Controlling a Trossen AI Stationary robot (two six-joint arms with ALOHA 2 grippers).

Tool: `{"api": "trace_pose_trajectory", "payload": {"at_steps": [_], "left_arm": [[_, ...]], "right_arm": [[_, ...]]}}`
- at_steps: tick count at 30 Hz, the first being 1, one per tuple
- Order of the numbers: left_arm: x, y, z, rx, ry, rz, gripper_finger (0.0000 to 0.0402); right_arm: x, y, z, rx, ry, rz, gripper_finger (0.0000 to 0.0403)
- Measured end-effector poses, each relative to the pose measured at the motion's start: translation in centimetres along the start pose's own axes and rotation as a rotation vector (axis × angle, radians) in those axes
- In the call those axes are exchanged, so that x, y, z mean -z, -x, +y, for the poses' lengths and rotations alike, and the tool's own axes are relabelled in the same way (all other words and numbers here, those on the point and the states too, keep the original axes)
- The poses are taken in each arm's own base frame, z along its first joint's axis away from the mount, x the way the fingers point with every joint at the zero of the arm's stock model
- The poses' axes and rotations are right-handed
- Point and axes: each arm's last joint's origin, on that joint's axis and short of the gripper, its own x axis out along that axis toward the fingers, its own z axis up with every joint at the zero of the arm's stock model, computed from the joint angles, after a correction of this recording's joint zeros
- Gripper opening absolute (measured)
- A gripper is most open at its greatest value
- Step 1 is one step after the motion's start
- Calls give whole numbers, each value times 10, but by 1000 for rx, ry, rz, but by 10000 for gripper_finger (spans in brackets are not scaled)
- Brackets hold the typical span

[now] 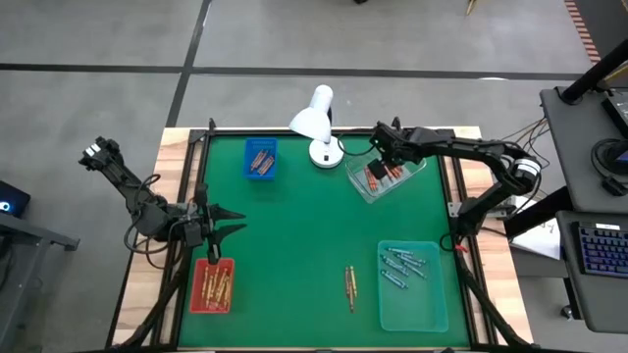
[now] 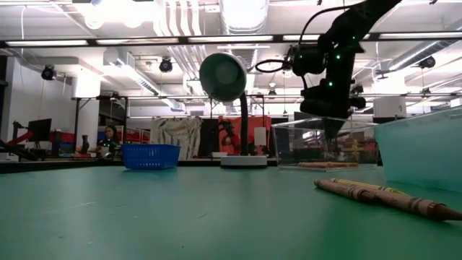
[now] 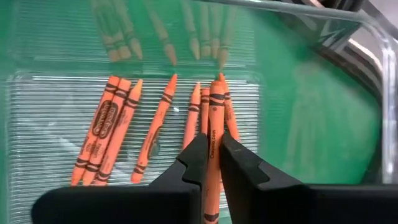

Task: Sort crayons
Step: Put the orange crayon into the transparent bin, then put the brown crayon into the blue bin

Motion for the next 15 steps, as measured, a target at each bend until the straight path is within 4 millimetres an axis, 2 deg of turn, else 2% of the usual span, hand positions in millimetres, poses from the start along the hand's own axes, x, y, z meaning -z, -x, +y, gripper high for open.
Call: {"api": "trace_pose_trajectory", "payload": {"at_steps": [8,15], "left_arm": [[0,0,0,-2,17,1,77],[0,-3,-3,4,69,10,77]], "right_arm": [[-3,1,1,-8,-7,-17,70],[-15,25,4,-45,-13,-101,71]]}}
